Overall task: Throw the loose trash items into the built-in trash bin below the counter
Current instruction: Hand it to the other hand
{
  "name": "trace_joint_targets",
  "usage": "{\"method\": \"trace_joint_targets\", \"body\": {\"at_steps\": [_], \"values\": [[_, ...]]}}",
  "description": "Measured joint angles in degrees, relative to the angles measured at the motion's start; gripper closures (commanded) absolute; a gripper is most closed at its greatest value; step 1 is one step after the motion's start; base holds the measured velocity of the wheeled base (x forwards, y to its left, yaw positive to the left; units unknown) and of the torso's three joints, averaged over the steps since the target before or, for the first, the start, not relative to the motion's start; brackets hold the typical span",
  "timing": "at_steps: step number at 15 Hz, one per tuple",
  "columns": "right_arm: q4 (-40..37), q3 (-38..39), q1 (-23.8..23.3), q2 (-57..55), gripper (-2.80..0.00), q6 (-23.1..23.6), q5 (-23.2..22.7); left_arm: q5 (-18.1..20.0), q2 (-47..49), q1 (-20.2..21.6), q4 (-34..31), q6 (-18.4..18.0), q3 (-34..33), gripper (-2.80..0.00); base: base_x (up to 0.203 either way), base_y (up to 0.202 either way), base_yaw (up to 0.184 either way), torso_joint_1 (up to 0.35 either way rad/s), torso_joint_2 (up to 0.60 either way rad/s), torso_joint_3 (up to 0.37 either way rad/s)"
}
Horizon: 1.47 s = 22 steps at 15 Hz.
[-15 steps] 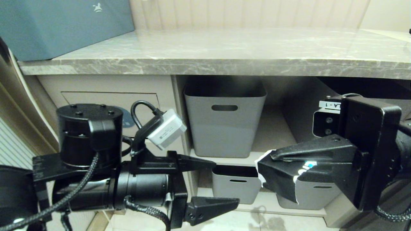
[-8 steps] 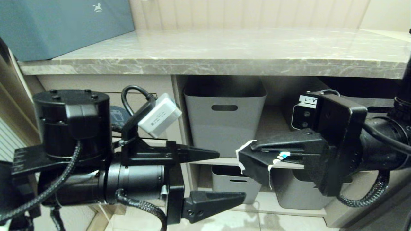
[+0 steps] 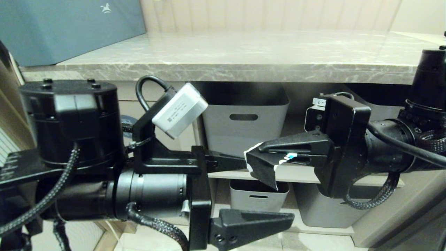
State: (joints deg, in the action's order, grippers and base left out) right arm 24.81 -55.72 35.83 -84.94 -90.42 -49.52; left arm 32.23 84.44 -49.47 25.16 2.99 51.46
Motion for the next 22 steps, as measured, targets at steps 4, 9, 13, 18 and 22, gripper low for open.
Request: {"method": "trace_joint_targets", "body": {"at_steps": [4, 9, 13, 18, 22], "values": [[-0.04, 0.16, 0.06, -0.2, 0.0, -0.2, -0.81, 0.73, 0.06, 0.02, 0.05, 0.71, 0.02, -2.8, 0.0, 0.0, 0.0, 0.0, 0.0, 0.0], [-0.01, 0.07, 0.11, -0.42, 0.0, -0.2, -3.25, 0.9, 0.06, -0.02, 0.06, 0.8, 0.09, -2.8, 0.0, 0.0, 0.0, 0.0, 0.0, 0.0], [-0.01, -0.11, 0.23, -0.55, 0.0, -0.21, -4.26, 0.9, 0.04, -0.13, 0.27, 0.78, 0.09, -2.8, 0.0, 0.0, 0.0, 0.0, 0.0, 0.0], [0.0, -1.39, 0.48, -0.57, 0.0, -0.21, -5.58, 0.84, -0.1, -1.06, 0.2, 0.75, 0.13, -2.8, 0.0, 0.0, 0.0, 0.0, 0.0, 0.0], [0.0, -1.8, 0.59, -0.64, 0.0, -0.22, -6.39, 0.82, -0.07, -1.63, 0.2, 0.75, 0.22, -2.8, 0.0, 0.0, 0.0, 0.0, 0.0, 0.0]]}}
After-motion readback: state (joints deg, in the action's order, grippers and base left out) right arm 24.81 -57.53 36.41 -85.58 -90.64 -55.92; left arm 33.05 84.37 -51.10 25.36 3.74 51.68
